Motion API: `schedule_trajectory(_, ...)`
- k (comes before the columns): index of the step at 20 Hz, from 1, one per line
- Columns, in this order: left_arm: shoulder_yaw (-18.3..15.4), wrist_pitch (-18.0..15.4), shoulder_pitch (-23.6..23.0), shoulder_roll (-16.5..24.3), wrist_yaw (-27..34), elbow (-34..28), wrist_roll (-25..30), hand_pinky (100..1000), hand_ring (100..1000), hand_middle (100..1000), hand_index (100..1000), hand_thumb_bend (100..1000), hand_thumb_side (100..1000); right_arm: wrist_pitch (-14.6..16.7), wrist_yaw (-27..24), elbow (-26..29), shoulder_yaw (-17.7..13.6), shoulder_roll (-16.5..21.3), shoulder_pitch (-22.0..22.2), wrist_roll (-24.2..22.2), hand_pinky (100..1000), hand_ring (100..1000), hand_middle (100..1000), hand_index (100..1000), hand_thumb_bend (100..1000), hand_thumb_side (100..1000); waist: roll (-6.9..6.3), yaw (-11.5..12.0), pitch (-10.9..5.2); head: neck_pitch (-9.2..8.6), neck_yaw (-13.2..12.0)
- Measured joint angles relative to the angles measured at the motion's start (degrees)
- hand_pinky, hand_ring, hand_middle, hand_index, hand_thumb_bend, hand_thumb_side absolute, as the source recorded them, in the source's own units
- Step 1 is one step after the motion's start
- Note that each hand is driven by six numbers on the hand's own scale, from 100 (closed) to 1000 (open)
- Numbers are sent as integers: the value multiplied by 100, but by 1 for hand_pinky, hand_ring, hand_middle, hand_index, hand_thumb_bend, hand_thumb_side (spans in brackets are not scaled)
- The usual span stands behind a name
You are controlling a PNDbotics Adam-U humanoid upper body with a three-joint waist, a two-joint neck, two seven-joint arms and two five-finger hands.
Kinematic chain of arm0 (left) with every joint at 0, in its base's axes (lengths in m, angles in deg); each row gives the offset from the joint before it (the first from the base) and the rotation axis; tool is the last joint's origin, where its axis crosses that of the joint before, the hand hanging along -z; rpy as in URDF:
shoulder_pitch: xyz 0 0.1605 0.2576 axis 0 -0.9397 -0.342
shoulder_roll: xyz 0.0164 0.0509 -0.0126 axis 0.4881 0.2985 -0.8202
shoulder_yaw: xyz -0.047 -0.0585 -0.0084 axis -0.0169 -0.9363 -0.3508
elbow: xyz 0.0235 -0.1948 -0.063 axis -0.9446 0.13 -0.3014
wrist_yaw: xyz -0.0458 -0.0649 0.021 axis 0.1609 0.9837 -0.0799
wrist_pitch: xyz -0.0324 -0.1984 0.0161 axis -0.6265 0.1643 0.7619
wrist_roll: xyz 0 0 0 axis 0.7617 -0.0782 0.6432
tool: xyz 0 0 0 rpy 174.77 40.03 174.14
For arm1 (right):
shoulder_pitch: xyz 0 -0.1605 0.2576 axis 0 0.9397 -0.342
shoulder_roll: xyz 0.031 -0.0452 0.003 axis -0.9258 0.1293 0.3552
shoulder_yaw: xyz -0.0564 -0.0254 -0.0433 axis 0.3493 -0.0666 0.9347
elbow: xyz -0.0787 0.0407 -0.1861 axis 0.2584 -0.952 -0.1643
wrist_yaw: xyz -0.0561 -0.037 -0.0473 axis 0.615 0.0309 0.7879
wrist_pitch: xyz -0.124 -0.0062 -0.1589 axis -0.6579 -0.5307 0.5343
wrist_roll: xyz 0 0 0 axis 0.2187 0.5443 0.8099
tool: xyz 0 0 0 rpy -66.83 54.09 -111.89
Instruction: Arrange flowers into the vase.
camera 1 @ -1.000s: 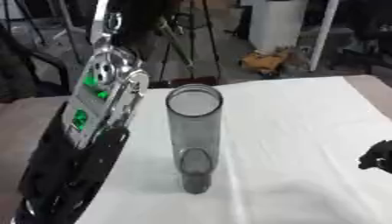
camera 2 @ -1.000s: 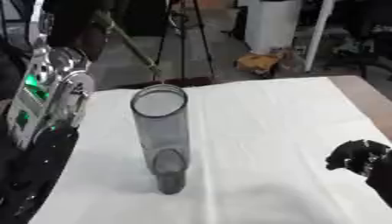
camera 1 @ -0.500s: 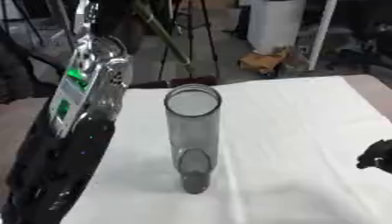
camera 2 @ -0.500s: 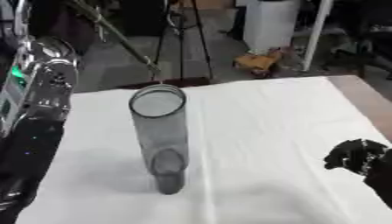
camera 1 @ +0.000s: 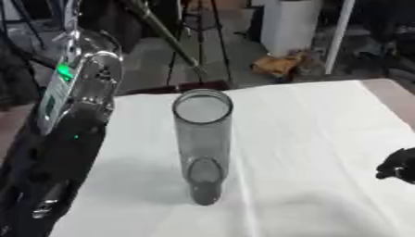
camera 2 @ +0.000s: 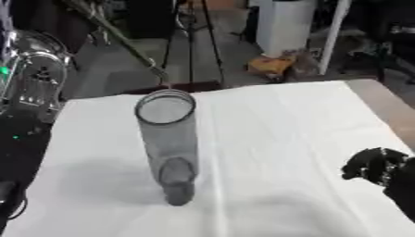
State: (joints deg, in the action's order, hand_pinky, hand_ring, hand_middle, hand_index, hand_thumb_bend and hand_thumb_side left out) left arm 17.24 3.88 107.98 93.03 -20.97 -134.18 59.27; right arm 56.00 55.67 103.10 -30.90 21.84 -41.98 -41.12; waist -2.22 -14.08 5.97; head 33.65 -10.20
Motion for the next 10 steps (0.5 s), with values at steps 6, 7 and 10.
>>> schedule_trajectory(6,4,88,0,50,102,3,0,100,100,100,100,100,161,-2,0,0,-2,0,10,-1,677,673,605,666,737,738,0,1,0,0,22)
schedule_trajectory(7,5,111,0,62,102,5,2,100,100,100,100,100,161,-2,0,0,-2,0,10,-1,677,673,605,666,738,738,0,3,0,0,23)
schedule_trajectory(10,34,173,0,101,100,38,2,100,100,100,100,100,162,-2,0,0,-2,0,10,-1,677,673,605,666,738,737,0,4,0,0,27)
